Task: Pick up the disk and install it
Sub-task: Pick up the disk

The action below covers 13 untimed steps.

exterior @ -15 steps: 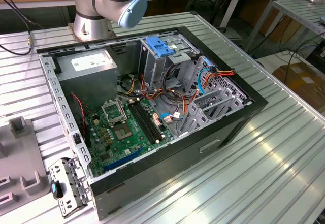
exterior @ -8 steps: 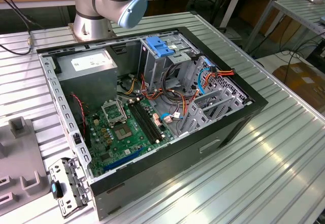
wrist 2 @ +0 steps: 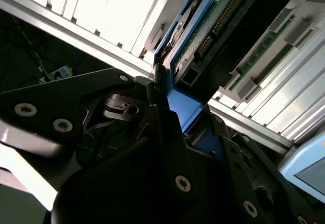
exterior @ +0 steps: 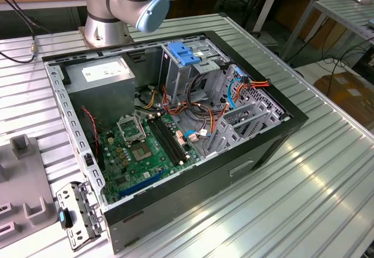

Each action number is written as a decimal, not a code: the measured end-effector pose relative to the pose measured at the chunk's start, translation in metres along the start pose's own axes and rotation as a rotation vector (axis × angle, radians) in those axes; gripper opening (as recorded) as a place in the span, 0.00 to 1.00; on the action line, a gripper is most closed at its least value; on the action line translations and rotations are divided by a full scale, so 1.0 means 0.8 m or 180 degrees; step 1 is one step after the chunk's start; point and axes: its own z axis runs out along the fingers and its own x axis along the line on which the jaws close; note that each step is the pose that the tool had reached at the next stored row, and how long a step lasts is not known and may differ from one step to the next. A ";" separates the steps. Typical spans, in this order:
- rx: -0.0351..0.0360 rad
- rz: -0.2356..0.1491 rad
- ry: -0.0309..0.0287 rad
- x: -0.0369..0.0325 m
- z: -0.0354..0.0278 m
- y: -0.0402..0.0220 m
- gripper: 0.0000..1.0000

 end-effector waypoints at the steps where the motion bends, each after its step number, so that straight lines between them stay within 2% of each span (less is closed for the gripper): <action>1: 0.0000 0.0000 0.0000 0.0000 -0.0005 0.0000 0.37; 13: 0.0000 0.0000 0.0000 -0.0002 -0.0114 0.0001 0.37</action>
